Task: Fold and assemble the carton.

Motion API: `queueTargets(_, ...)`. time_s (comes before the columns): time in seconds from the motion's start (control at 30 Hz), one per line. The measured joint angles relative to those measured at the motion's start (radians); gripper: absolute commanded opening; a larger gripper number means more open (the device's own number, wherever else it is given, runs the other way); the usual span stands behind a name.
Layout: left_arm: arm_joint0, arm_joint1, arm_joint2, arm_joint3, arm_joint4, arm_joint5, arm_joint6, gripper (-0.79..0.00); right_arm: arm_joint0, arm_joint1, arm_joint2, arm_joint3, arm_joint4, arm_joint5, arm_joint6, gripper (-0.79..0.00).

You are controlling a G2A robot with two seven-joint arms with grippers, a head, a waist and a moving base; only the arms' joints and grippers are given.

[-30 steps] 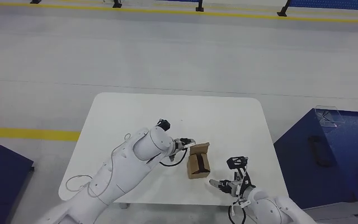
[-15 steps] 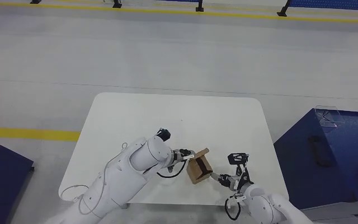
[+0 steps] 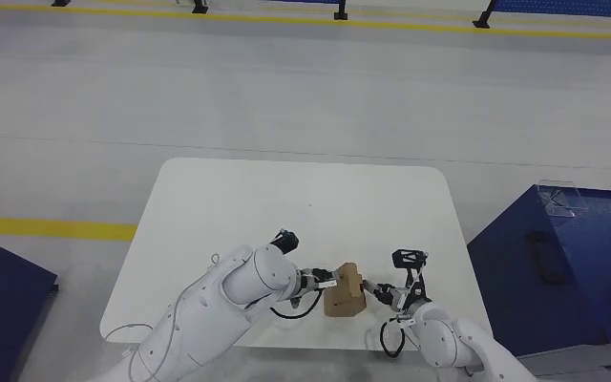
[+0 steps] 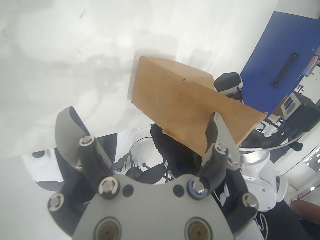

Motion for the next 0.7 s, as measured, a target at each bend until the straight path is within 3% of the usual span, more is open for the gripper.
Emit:
queueTargets(0.27, -0.031, -0.016, 0.030, 0.071, -0.009, -0.008, -0.007, 0.000, 0.010, -0.009, 0.021, 0.015, 0.032, -0.029, 0.034, 0.000)
queueTargets(0.47, -0.050, -0.026, 0.047, 0.104, -0.016, -0.008, -0.019, 0.000, -0.002, -0.010, 0.115, 0.014, 0.153, -0.038, 0.048, 0.000)
queueTargets(0.7, -0.061, -0.030, 0.060, 0.119, -0.015, -0.008, -0.036, 0.000, -0.064, 0.004, 0.193, -0.037, 0.215, -0.208, 0.161, 0.000)
